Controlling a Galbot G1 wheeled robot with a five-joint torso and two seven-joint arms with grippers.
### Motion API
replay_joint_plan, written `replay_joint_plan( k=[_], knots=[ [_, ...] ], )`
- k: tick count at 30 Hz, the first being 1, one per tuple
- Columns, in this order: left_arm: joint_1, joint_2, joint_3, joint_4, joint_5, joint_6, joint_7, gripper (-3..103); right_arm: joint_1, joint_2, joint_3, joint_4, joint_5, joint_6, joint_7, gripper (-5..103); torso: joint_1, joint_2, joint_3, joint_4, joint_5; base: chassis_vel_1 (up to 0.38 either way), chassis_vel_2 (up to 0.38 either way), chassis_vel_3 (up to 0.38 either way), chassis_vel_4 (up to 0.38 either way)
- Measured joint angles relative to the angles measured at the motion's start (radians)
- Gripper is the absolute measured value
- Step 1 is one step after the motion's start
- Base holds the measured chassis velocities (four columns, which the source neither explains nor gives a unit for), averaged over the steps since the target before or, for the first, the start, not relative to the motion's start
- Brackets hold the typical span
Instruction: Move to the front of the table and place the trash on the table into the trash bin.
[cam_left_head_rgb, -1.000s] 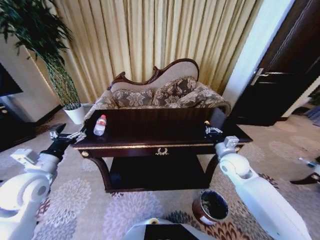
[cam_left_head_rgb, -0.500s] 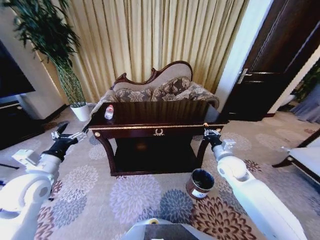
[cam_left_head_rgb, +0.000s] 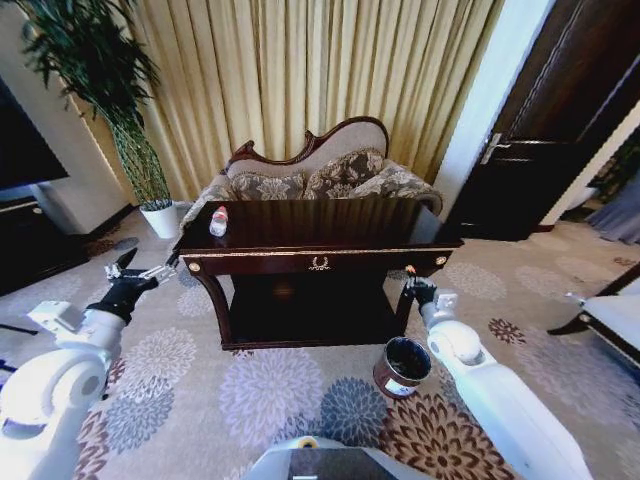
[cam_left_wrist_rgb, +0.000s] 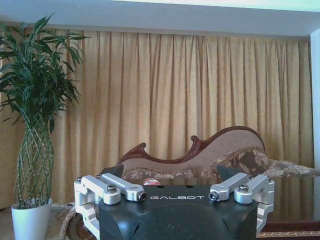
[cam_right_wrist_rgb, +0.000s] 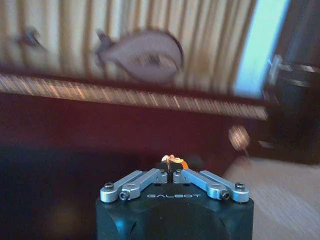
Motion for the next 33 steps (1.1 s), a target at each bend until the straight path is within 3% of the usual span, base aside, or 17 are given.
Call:
replay_joint_plan(
  k=[11,26,27,29,30,32,33],
  knots=[
    [0.005,-0.031,0.012,0.0,0.018,-0.002,0.0,100,0.072,0.056,-0.034,-0.353,-0.096,-0.023,-0.012,1,0.001,0.0,0.0,0.0003,-0.0001,0.0,0.0,0.0,0.0],
    [0.008,-0.042,0.028,-0.001,0.033,-0.004,0.0,100,0.11,0.1,-0.043,-0.505,-0.186,-0.042,-0.014,-2,0.001,0.0,0.0,0.0002,-0.0002,0.0,0.0,0.0,0.0],
    [0.008,-0.042,0.028,-0.001,0.033,-0.004,0.0,100,0.109,0.102,-0.045,-0.505,-0.189,-0.042,-0.014,3,0.001,0.0,0.0,0.0002,-0.0003,0.0,0.0,0.0,0.0],
    [0.007,-0.042,0.029,0.0,0.033,-0.004,0.0,100,0.108,0.104,-0.048,-0.503,-0.19,-0.042,-0.013,3,0.001,0.0,0.0,0.0001,-0.0002,0.0,0.0,0.0,0.0],
    [0.006,-0.042,0.031,0.0,0.033,-0.004,0.0,100,0.108,0.106,-0.055,-0.498,-0.192,-0.042,-0.009,14,0.001,0.0,0.0,0.0001,-0.0003,0.0,0.0,0.0,0.0],
    [0.006,-0.042,0.032,0.0,0.033,-0.004,0.0,100,0.108,0.106,-0.061,-0.495,-0.192,-0.042,-0.004,14,0.001,0.0,0.0,0.0001,-0.0004,0.0,0.0,0.0,0.0],
    [0.005,-0.042,0.032,0.001,0.033,-0.004,0.0,100,0.109,0.109,-0.07,-0.49,-0.192,-0.042,0.003,25,0.001,0.0,0.0,0.0001,-0.0002,0.0,0.0,0.0,0.0]
  ],
)
